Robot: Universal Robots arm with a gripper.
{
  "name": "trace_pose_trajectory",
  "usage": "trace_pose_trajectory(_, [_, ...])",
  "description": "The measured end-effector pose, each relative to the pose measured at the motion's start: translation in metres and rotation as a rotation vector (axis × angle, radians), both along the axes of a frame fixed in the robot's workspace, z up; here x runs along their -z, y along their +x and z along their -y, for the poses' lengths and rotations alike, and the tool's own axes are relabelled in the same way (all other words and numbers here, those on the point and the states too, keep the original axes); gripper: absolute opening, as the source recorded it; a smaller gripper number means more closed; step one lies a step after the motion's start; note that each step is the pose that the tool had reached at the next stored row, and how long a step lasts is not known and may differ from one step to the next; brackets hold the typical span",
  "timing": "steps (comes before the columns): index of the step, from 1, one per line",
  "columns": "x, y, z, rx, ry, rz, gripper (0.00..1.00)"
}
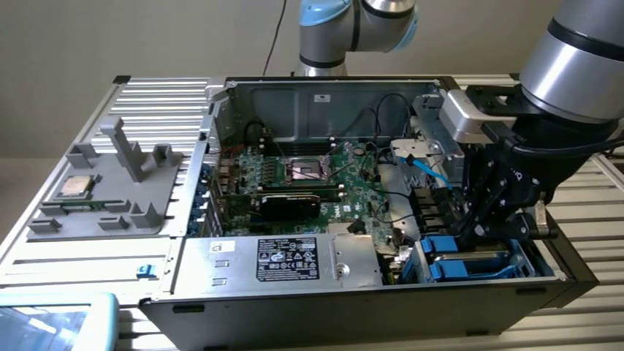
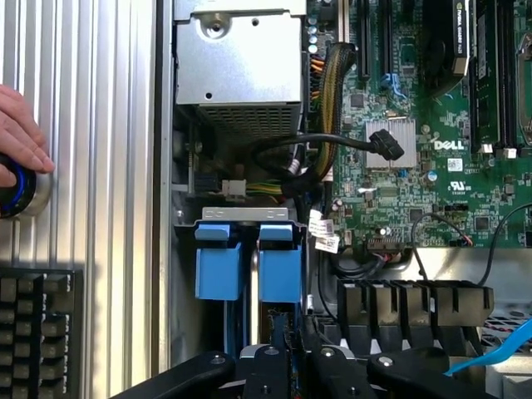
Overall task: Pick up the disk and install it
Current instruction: 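Insert the second disk wire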
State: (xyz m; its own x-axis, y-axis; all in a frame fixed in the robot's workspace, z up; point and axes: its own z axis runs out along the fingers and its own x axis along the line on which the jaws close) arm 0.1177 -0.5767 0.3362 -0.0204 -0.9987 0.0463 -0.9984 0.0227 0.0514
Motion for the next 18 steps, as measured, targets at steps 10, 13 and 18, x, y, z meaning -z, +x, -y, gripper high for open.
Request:
trace_pose_trajectory(10, [0.0,0.0,0.0,0.0,0.0007,0.0016,0.24])
trace_pose_trajectory(13, [-0.0085,0.0,-0.0002,0.0,-0.0001,0.0018,0.3])
trace_pose_trajectory(18, [-0.0291,0.0,-0.0036,0.0,-0.0065,0.0026,0.3])
